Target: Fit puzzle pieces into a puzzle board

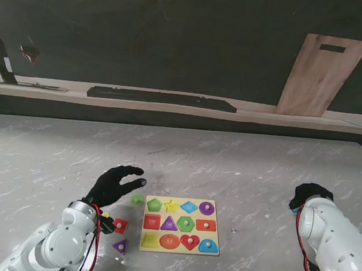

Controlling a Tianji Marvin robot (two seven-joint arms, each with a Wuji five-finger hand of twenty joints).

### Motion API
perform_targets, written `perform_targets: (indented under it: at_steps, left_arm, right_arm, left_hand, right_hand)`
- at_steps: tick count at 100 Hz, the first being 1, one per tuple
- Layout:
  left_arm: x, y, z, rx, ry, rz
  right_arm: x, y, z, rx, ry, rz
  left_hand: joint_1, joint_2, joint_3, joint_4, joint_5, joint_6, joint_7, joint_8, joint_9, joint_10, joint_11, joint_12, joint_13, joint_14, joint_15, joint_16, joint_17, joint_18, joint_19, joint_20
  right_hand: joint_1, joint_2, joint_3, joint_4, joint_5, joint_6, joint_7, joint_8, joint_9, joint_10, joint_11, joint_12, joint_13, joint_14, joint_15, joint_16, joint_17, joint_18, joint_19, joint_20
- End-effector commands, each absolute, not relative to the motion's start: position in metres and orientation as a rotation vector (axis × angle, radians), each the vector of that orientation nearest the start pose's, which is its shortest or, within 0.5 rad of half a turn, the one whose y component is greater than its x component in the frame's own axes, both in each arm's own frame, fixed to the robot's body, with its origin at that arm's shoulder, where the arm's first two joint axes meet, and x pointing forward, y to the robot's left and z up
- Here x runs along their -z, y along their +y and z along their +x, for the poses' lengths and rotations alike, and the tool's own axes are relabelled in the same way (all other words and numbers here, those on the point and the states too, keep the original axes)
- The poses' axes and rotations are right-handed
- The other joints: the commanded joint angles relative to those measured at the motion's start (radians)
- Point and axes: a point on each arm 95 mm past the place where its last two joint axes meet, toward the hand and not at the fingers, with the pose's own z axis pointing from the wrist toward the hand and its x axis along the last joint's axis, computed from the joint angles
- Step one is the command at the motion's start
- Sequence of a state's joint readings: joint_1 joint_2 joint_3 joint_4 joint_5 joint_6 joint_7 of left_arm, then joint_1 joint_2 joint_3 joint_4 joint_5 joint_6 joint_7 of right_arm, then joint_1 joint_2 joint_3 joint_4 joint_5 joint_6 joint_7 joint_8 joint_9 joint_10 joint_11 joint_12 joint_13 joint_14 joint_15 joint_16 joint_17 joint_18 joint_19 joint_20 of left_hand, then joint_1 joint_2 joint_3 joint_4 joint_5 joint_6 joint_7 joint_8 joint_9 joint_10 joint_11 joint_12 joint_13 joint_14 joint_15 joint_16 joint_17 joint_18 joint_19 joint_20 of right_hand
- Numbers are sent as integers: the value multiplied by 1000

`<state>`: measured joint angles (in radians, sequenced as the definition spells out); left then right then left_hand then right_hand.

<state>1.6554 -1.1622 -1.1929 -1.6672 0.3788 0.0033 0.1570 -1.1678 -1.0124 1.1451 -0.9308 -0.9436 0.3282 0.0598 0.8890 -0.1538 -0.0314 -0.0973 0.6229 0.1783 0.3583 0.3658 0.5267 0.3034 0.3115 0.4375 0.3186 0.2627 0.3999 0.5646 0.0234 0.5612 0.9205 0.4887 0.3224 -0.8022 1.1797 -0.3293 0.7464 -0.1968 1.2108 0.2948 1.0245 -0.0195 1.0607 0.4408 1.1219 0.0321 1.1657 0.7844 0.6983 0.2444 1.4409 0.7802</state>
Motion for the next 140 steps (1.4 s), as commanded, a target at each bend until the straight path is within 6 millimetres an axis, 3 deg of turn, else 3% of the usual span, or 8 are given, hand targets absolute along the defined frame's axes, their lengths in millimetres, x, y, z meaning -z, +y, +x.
perform_targets:
  at_steps: [1, 16, 37, 99, 120, 127, 133, 140]
  left_arm:
    - [329, -30, 373, 1932, 987, -1806]
    - [329, -29, 373, 1933, 986, -1805]
    - [328, -29, 373, 1936, 982, -1804]
    - [326, -26, 371, 1944, 970, -1794]
    - [326, -25, 370, 1945, 968, -1789]
    - [326, -24, 370, 1945, 969, -1788]
    - [326, -24, 370, 1945, 968, -1787]
    - [326, -24, 370, 1945, 968, -1787]
  right_arm:
    - [392, -193, 474, -643, 1298, 1571]
    - [393, -188, 468, -657, 1305, 1593]
    - [396, -170, 457, -674, 1354, 1588]
    - [400, -79, 420, -775, 1507, 1599]
    - [398, -62, 415, -834, 1537, 1551]
    - [395, -60, 416, -855, 1529, 1490]
    - [392, -59, 418, -876, 1523, 1433]
    - [389, -59, 420, -902, 1519, 1385]
  left_hand:
    - [12, 30, -10, 22, 8, -7, -9, -4, -13, -5, -8, -9, -4, 8, -5, 4, -11, -174, -6, -8]
    - [13, 30, -10, 22, 8, -6, -10, -5, -12, -2, -8, -8, -5, 9, -5, 3, -11, -175, -6, -8]
    - [14, 31, -10, 23, 8, -6, -11, -5, -13, -1, -8, -9, -5, 9, -5, 4, -11, -173, -6, -8]
    - [14, 30, -10, 22, 8, -7, -10, -4, -12, -5, -7, -8, -4, 9, -5, 4, -11, -175, -7, -8]
    - [12, 30, -11, 22, 9, -8, -10, -4, -11, -5, -7, -8, -4, 8, -5, 4, -11, -175, -7, -8]
    - [12, 30, -11, 22, 9, -6, -10, -4, -12, -5, -8, -8, -3, 9, -5, 4, -11, -174, -7, -8]
    - [13, 30, -10, 22, 8, -8, -10, -4, -12, -4, -8, -8, -3, 8, -5, 4, -11, -174, -7, -8]
    - [13, 30, -10, 22, 8, -7, -10, -4, -12, -4, -8, -8, -4, 9, -6, 4, -11, -174, -7, -8]
  right_hand:
    - [-7, 18, -10, 7, 52, -7, -52, -28, 37, 36, 1, 9, 38, 24, 5, -4, 18, 39, 54, 19]
    - [-35, 53, -25, 34, 86, 36, -77, -23, 52, 59, 3, 10, 52, 41, 16, -7, 26, 59, 72, 27]
    - [-15, 47, -26, 39, 91, 45, -82, -18, 57, 72, 10, 13, 61, 43, 28, -7, 37, 68, 88, 31]
    - [-16, 67, -42, 67, 182, 110, -90, -16, 132, 132, 41, 10, 160, 69, 95, -25, 142, 123, 179, 37]
    - [-35, 81, -51, 79, 178, 119, -107, -11, 118, 131, 37, 7, 146, 70, 91, -32, 129, 123, 174, 33]
    - [-76, 104, -64, 118, 183, 127, -143, 31, 107, 129, 36, 6, 133, 71, 88, -37, 118, 121, 169, 29]
    - [-116, 128, -83, 186, 179, 130, -204, 162, 89, 123, 32, 9, 115, 66, 81, -36, 103, 111, 163, 25]
    - [-147, 129, -100, 186, 162, 119, -209, 183, 74, 114, 31, 10, 99, 60, 78, -36, 90, 104, 158, 24]
